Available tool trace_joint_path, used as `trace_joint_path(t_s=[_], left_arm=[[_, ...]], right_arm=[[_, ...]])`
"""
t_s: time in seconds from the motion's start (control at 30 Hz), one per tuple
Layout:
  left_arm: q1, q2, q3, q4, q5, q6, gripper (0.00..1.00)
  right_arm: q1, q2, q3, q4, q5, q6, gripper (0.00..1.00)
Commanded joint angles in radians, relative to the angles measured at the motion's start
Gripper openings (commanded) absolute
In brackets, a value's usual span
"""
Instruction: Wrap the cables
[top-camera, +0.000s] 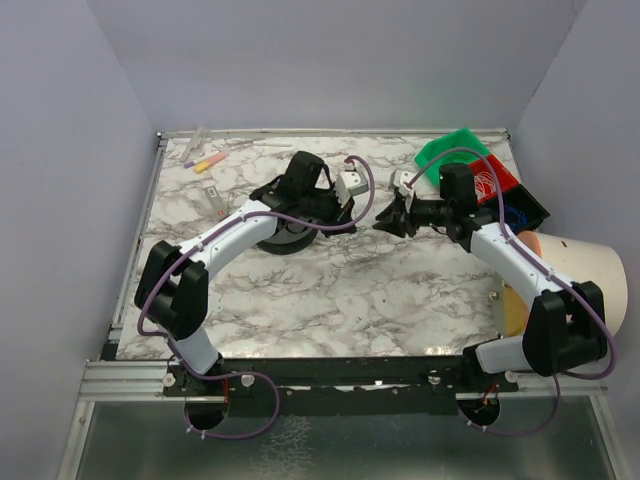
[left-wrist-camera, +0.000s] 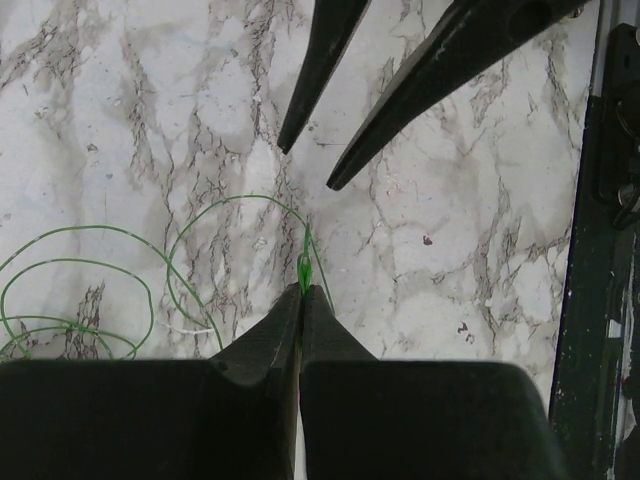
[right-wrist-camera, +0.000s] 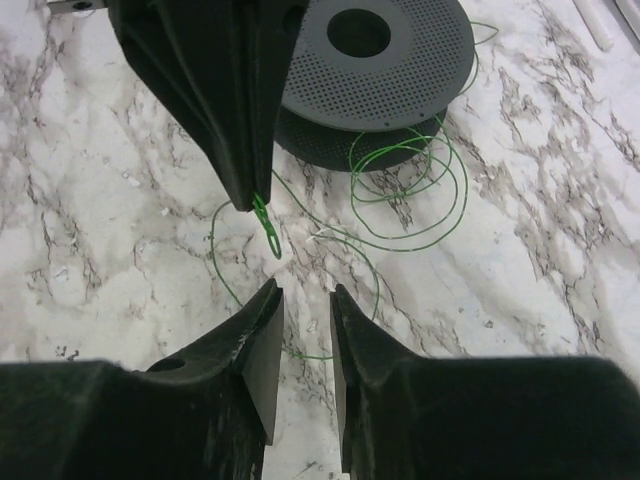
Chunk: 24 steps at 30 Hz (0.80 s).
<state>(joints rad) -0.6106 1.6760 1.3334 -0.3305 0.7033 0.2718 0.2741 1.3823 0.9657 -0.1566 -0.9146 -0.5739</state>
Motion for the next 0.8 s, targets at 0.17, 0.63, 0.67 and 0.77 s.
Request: trace_joint_path(t_s=[0.17,0.63,0.67,0.77], left_arm=[[-0.004,-0.004,0.006,0.025,0.003,-0.047,0.0],[-0.024,0.005,-0.001,0.025,0.023,-0.049,0.0],[-0.024,0.005,-0.002,0.025,0.023,-0.049,0.0],[-0.025,0.004,-0.006,0.026,0.024,-0.047,0.0]], right_arm=[[0.019,0.022,0.014,-0.048,-0.163,-0.054,0.37],[0.027,0.084,0.001,0.05,-0.208,0.054,0.29],[0.027,0.085,0.002,0.05,-0.203,0.054,0.28],[0.027,0.082,-0.002,0.072,-0.165,0.057,0.3]])
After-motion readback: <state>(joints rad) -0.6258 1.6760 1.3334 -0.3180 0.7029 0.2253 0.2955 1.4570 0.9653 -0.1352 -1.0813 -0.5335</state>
